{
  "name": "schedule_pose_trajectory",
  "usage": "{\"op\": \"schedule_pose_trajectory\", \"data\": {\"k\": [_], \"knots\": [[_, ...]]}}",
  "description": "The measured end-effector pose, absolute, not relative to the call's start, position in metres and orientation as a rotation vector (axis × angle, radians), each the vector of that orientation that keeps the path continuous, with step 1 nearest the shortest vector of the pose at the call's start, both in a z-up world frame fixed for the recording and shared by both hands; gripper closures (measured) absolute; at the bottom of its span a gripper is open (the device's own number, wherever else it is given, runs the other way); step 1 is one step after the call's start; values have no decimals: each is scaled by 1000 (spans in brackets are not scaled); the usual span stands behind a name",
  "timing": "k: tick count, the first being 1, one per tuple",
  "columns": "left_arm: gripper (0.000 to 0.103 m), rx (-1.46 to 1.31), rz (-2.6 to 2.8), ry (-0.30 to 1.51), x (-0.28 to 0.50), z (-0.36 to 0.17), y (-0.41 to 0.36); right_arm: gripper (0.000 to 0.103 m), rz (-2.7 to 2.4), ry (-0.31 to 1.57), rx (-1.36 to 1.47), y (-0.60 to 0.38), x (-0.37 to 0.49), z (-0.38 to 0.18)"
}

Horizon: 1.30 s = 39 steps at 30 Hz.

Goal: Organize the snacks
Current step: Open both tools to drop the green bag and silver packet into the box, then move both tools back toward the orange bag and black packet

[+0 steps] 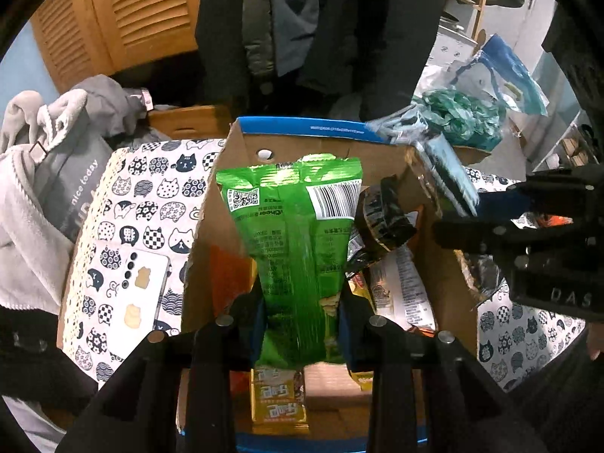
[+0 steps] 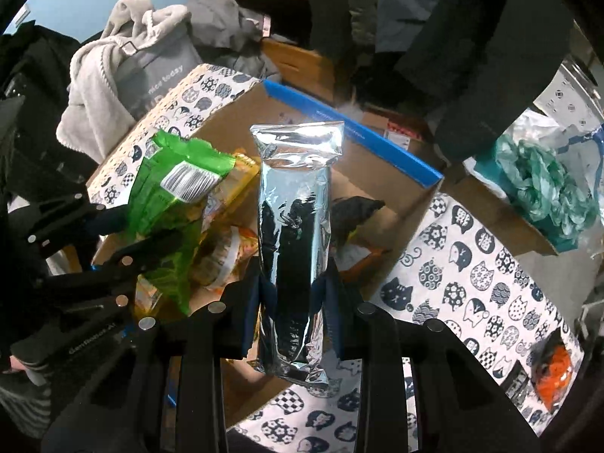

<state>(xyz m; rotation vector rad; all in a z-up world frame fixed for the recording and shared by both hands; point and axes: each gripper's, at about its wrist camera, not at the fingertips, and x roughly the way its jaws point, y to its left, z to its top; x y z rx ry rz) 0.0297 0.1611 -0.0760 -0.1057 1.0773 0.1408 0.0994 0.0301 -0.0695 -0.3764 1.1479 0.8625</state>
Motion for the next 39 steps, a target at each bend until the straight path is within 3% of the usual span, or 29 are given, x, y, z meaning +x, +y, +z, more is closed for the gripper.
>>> {"op": "schedule_pose_trajectory", "data": {"k": [2, 3, 4, 23, 26, 39], "knots": [[57, -100, 145, 1074, 30, -75, 160, 47, 859, 1145, -380, 30, 98, -69], [48, -98, 148, 1070, 30, -74, 159, 42, 856, 1138, -385, 29, 98, -69], [44, -95, 154, 1064, 29, -73, 159, 40, 853, 1134, -389, 28, 97, -69], [40, -20, 105, 1059, 39, -66, 117, 34, 699, 1072, -394, -52, 106, -57], [35, -15, 84, 1063, 41, -66, 107, 33, 673, 1074, -395, -66, 106, -58], [30, 68, -13, 1086, 56, -67, 39, 28, 543, 1059, -392, -157, 110, -68]]}}
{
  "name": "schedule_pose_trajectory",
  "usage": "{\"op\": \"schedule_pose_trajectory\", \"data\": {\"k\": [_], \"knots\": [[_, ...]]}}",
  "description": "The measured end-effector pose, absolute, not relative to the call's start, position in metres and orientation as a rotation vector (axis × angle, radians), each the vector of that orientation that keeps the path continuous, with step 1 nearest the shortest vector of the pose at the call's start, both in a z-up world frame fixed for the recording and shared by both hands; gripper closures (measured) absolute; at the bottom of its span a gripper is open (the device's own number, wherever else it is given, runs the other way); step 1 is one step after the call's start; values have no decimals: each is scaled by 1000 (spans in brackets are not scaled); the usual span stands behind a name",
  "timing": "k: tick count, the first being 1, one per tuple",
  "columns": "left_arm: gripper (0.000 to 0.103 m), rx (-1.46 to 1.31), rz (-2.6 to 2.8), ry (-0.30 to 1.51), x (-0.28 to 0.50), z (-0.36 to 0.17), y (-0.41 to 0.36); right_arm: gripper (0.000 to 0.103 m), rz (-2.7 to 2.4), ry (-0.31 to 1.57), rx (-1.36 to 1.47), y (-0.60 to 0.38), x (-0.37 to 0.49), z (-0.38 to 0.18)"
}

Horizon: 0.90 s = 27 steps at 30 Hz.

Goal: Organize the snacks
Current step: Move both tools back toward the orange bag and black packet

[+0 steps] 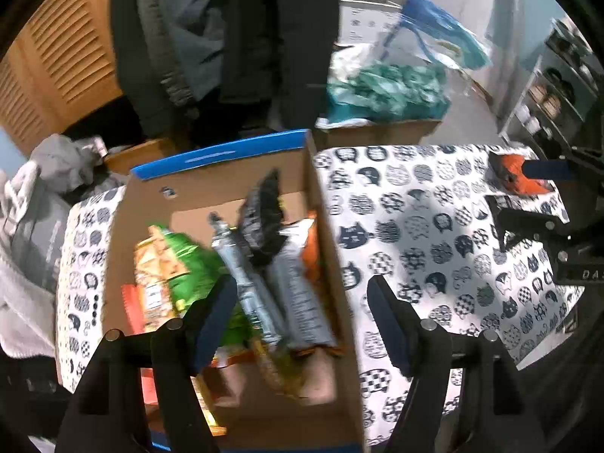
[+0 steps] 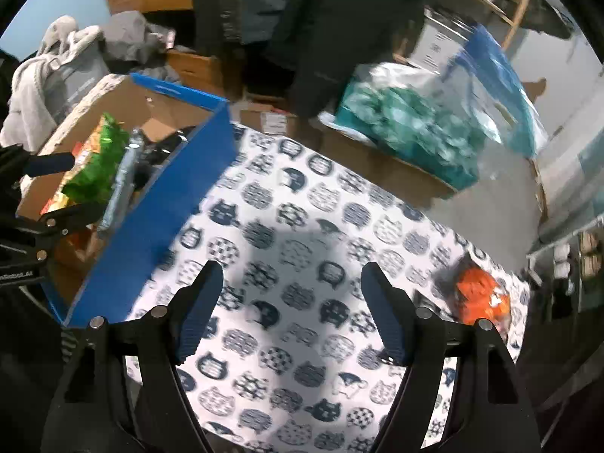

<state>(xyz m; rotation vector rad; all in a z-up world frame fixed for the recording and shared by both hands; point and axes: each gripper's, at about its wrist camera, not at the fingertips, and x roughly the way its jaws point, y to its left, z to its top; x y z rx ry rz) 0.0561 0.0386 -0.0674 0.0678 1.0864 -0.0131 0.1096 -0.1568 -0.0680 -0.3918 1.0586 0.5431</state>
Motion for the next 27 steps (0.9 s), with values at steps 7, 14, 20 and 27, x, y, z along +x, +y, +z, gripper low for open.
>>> {"op": "schedule_pose_trajectory", "data": {"k": [7, 14, 20, 27], "knots": [[29, 129, -74, 1104, 64, -71, -8, 28, 480, 1067, -339, -205, 113, -75], [26, 180, -110, 1103, 67, -73, -42, 28, 431, 1085, -291, -247, 115, -85], [22, 191, -127, 1112, 72, -78, -66, 25, 379, 1100, -289, -282, 116, -97], [22, 216, -184, 1133, 90, -82, -105, 25, 351, 1110, -369, -310, 127, -106]]}}
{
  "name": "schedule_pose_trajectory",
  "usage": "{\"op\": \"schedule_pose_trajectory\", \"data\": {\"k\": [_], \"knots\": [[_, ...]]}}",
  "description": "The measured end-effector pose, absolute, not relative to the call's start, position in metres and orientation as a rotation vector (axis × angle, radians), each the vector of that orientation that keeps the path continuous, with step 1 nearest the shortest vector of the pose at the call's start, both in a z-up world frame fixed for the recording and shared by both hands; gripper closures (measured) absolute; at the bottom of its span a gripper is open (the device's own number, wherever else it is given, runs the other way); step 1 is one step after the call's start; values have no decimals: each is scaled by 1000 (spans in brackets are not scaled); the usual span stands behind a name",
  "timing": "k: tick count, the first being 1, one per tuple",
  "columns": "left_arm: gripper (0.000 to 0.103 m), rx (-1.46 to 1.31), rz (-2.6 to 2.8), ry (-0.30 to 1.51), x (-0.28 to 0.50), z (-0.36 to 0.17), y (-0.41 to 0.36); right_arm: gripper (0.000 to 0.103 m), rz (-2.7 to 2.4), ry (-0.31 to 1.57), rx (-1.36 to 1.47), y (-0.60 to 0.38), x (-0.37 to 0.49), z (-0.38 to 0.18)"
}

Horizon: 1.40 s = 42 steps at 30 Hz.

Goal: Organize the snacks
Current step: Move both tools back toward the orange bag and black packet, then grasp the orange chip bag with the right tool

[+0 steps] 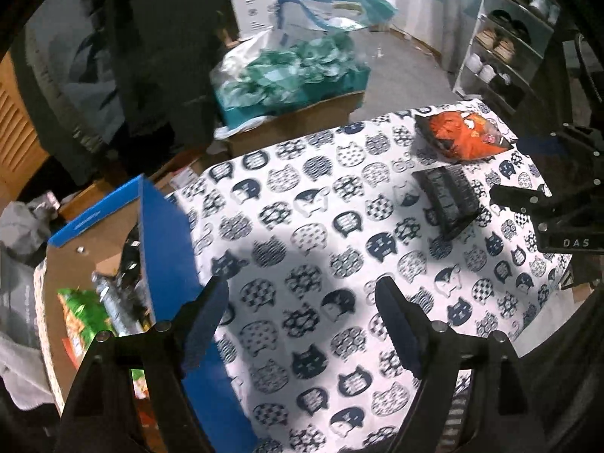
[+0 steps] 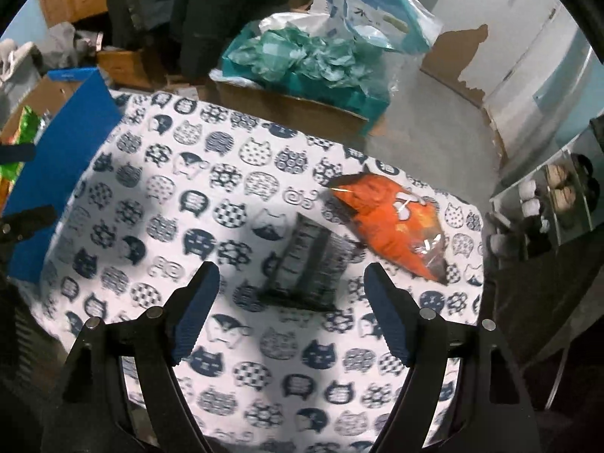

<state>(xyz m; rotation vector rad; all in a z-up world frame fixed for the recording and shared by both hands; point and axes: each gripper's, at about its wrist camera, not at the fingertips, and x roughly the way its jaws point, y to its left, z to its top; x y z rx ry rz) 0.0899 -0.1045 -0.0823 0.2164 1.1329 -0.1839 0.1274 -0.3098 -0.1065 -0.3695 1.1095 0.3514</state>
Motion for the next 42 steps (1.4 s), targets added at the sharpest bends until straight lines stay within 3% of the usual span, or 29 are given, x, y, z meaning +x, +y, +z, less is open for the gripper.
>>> {"op": "schedule_pose_trajectory", "data": {"k": [20, 36, 42], "knots": [[22, 176, -276, 1208, 196, -117, -182, 25, 403, 1150, -614, -376, 233, -146], [22, 121, -283, 1271, 209, -150, -192, 23, 338, 1199, -732, -362, 240, -194], [22, 132, -302, 1276, 205, -151, -204, 23, 199, 1317, -677, -381, 239, -196]]}}
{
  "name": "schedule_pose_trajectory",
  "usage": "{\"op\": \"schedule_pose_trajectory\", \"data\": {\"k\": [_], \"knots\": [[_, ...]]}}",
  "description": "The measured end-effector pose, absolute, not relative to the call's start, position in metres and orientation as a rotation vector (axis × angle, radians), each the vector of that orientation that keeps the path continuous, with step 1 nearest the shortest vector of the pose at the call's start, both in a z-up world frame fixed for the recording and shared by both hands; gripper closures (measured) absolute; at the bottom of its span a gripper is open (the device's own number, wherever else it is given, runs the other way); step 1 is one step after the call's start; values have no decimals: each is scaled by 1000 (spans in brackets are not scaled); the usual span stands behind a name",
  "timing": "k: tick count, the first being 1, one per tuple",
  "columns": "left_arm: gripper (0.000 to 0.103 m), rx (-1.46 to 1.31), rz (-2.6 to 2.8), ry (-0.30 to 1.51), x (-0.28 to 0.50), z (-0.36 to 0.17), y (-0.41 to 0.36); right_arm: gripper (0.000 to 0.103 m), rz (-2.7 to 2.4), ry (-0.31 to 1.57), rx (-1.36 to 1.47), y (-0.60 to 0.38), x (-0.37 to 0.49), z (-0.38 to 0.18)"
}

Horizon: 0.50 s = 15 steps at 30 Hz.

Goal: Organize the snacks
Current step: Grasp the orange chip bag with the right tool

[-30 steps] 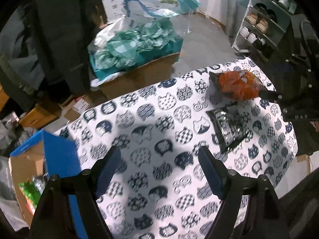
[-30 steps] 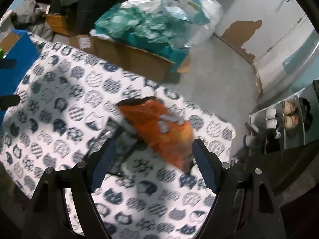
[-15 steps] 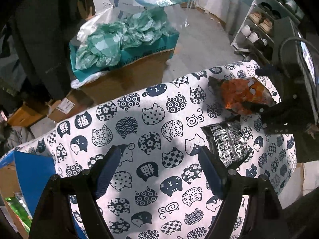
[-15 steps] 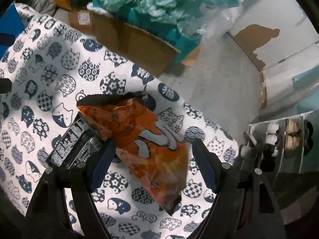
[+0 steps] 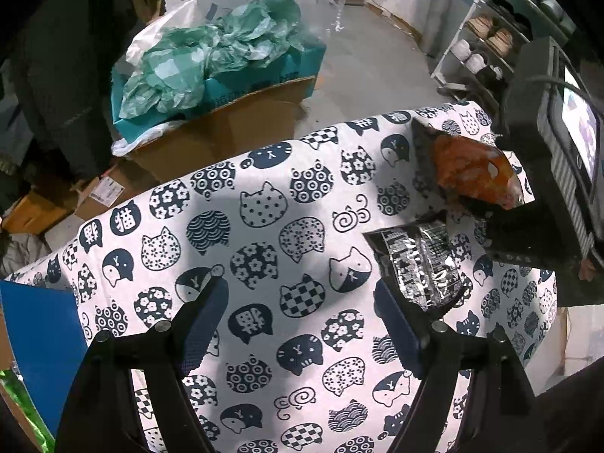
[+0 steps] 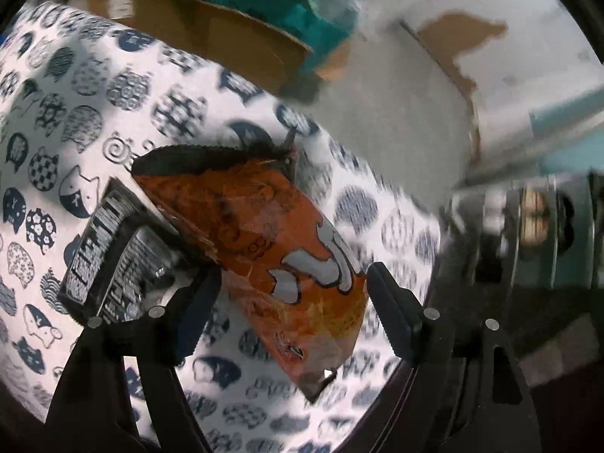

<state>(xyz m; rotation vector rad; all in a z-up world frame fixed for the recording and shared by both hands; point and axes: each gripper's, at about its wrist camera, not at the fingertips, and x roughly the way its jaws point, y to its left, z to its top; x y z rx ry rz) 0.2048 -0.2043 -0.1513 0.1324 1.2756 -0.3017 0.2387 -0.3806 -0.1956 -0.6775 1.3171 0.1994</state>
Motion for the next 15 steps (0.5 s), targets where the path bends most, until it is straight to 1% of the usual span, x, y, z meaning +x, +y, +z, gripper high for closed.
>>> {"op": "schedule_pose_trajectory", "data": {"k": [1, 2, 4, 6, 9, 12, 14, 15], "knots": [[22, 132, -303, 1276, 204, -152, -206, 25, 178, 1356, -639, -386, 240, -195], [22, 131, -306, 1278, 203, -152, -208, 30, 146, 1418, -567, -395, 241, -195], [22, 134, -310, 1281, 202, -153, -212, 30, 121, 1510, -417, -415, 241, -198], [22, 142, -317, 1283, 200, -154, -218, 30, 91, 1541, -352, -431, 236, -200], [22, 143, -328, 1282, 198, -155, -227, 30, 105, 1527, -270, -450, 227, -200], [21, 130, -338, 1297, 198, -160, -235, 30, 151, 1469, -207, -457, 222, -196], [21, 130, -339, 1308, 197, -164, -241, 30, 177, 1366, -276, -452, 220, -184], [21, 134, -340, 1312, 196, -166, -244, 28, 183, 1330, -308, -449, 219, -181]]}}
